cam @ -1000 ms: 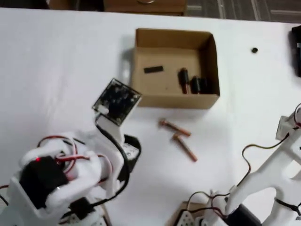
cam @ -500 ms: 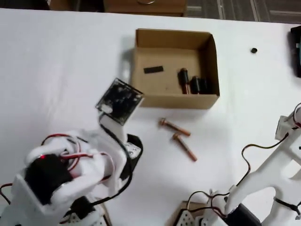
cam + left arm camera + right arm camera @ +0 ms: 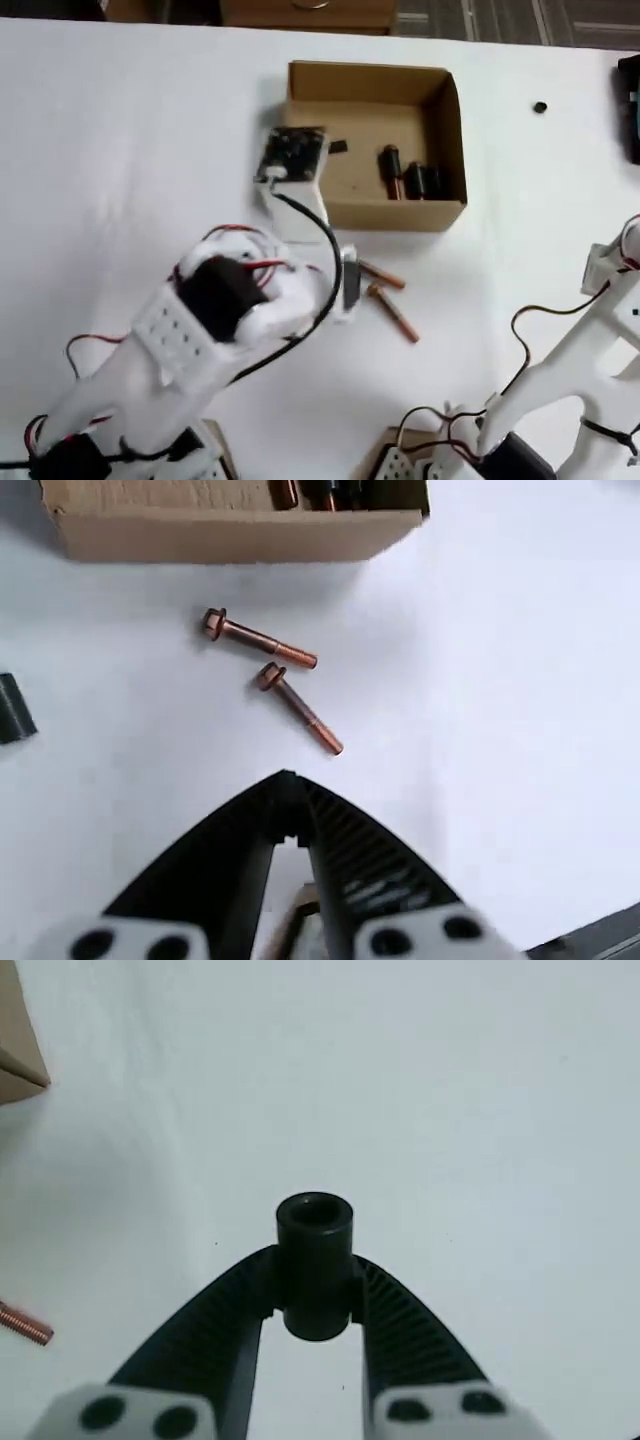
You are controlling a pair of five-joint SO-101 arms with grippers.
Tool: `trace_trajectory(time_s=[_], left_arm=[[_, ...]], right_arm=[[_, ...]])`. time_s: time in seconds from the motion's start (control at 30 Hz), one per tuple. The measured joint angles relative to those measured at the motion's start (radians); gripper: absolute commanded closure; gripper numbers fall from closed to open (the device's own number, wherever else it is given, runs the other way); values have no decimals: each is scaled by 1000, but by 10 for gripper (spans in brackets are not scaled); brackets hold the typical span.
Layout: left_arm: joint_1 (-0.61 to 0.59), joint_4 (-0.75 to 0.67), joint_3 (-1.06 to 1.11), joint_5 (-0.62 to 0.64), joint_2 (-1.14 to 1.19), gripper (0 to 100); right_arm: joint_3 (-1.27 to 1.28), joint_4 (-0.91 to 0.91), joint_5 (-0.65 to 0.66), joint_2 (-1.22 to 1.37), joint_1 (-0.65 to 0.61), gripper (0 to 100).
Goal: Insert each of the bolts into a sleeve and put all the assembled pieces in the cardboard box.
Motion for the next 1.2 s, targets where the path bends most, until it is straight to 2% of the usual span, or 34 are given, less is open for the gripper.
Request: trace_trajectory(time_s=[0.13,0.23,0.33,0.5,0.67,0.87,1.2], left_arm=[[18,-112,32,229,112,977],[92,-192,63,285,255,976],[150,-272,63,304,391,976],[184,-304,66,351,479,967],[158,-328,71,358,491,875],[114,-365,74,358,506,872],[58,-413,74,388,712,872]], right_arm=[[0,0,0,0,-44,979],[0,0,-25,0,-74,979],[0,0,-29,0,-78,979],[0,-5,-32,0,-46,979],[0,-75,-32,0,28,979],[5,-103,-32,0,38,979],[54,-140,-32,0,38,979]])
